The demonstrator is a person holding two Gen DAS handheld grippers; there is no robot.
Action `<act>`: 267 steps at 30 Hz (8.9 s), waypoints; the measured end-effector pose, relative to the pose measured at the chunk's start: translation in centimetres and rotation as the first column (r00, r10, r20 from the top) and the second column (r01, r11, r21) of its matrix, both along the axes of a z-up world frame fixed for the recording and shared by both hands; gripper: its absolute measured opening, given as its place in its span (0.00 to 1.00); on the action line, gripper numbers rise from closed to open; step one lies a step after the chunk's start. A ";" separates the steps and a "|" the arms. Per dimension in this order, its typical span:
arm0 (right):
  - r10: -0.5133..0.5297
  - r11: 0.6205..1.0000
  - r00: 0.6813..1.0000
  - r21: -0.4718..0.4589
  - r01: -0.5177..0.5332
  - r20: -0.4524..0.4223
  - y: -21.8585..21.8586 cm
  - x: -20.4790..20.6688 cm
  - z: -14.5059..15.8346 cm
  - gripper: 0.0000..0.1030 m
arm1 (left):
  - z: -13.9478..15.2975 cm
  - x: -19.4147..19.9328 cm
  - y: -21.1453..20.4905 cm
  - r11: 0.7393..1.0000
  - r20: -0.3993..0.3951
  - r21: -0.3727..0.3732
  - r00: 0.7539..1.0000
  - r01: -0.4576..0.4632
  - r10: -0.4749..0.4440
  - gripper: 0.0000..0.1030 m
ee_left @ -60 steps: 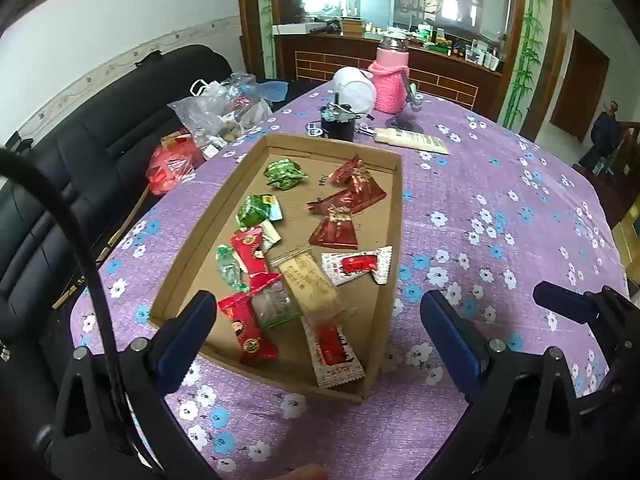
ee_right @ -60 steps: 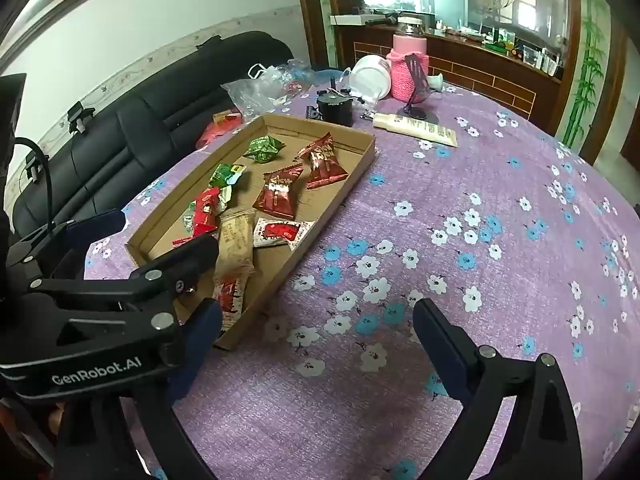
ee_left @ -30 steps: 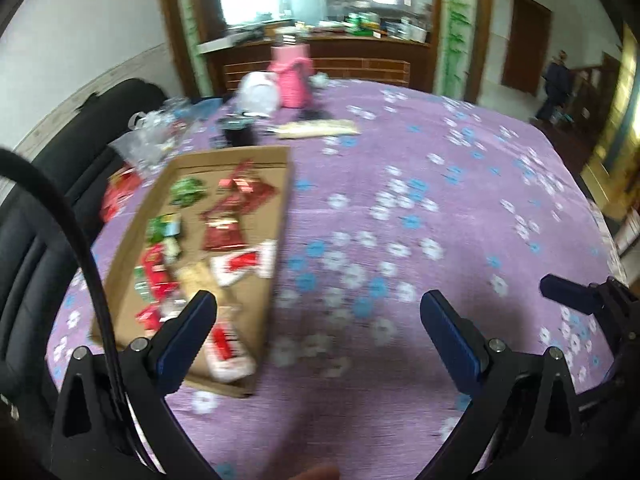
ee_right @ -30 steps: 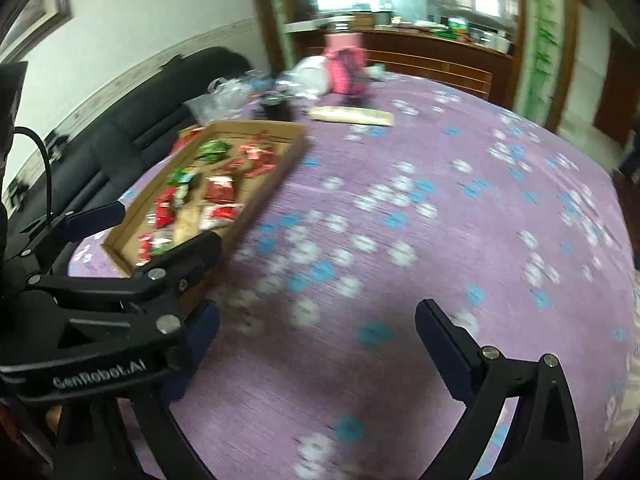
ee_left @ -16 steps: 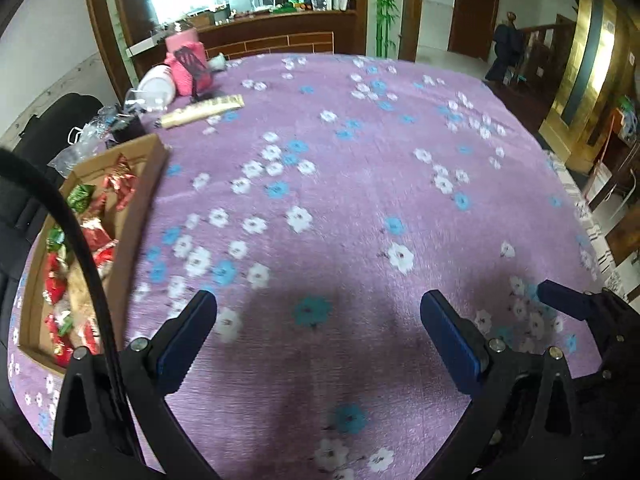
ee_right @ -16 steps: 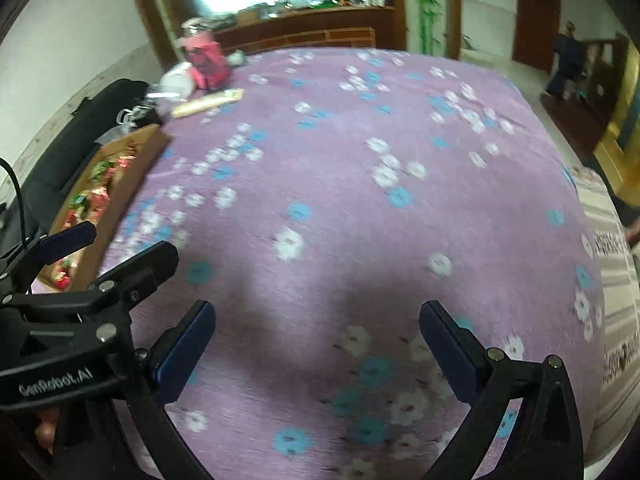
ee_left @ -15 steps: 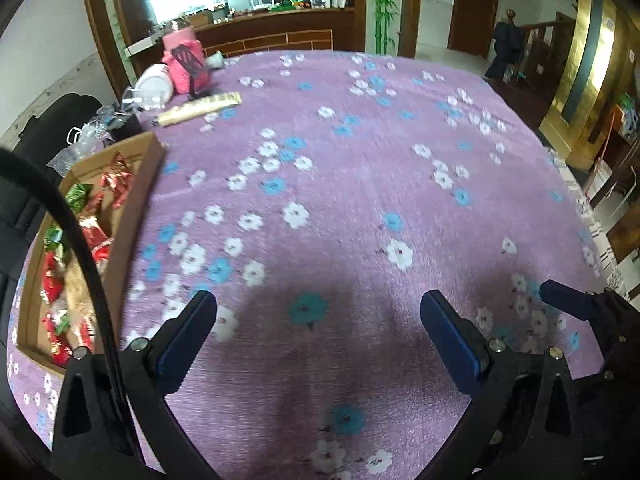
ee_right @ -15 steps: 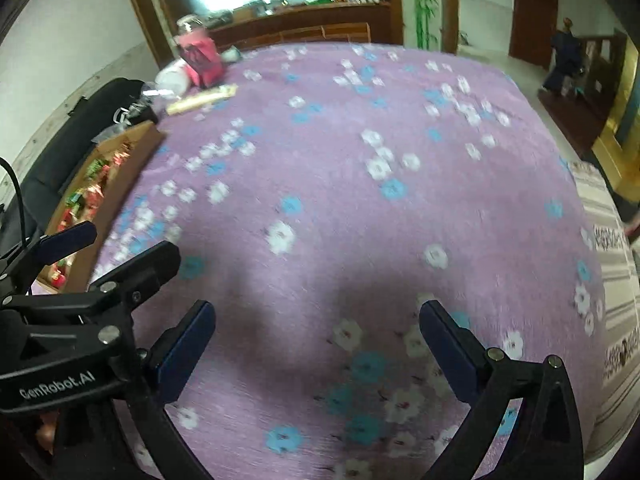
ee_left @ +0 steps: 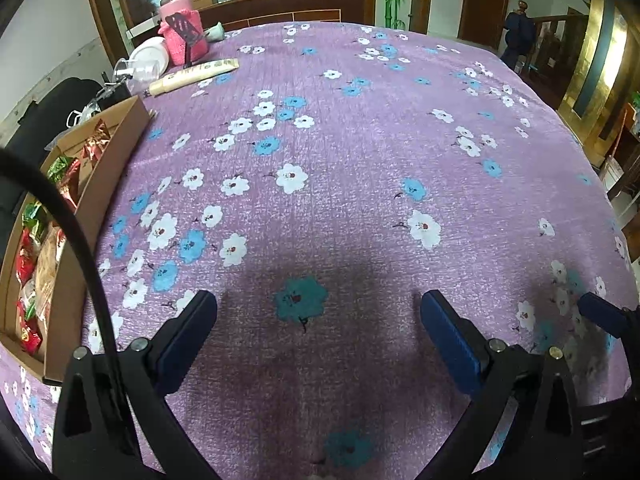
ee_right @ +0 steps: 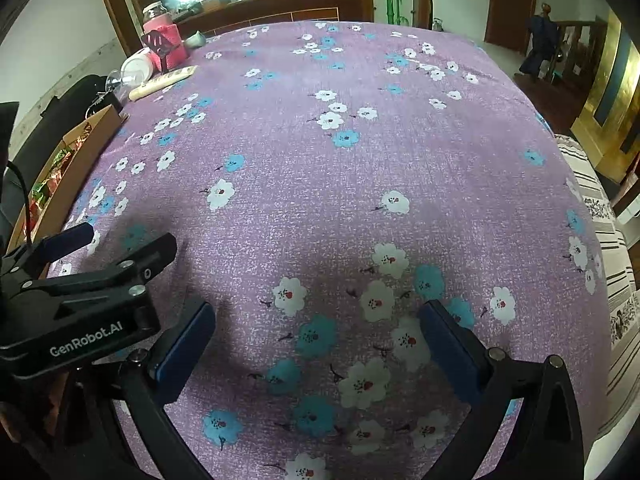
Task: Organize snacks
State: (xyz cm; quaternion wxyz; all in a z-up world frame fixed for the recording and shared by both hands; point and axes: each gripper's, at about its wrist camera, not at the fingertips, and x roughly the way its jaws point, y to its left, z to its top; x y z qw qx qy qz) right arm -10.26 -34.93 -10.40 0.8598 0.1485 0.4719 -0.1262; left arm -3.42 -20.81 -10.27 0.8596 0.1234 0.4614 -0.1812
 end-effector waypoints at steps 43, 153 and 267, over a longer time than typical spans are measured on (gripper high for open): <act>-0.028 0.990 0.999 -0.136 0.031 0.021 1.5 0.0 -0.8 1.00 | -1.0 0.4 0.9 0.998 0.019 -0.061 1.000 0.006 -0.005 1.00; 0.437 0.890 0.887 -0.074 -0.451 -0.150 -7.6 11.6 0.1 0.51 | 1.0 16.2 0.7 0.994 -0.490 -0.078 0.871 -0.083 0.034 0.25; 0.160 0.986 0.986 -0.030 -0.162 -0.042 -12.2 14.5 -0.4 0.77 | 1.3 15.8 -4.1 0.999 -0.199 -0.044 0.980 0.011 -0.020 0.49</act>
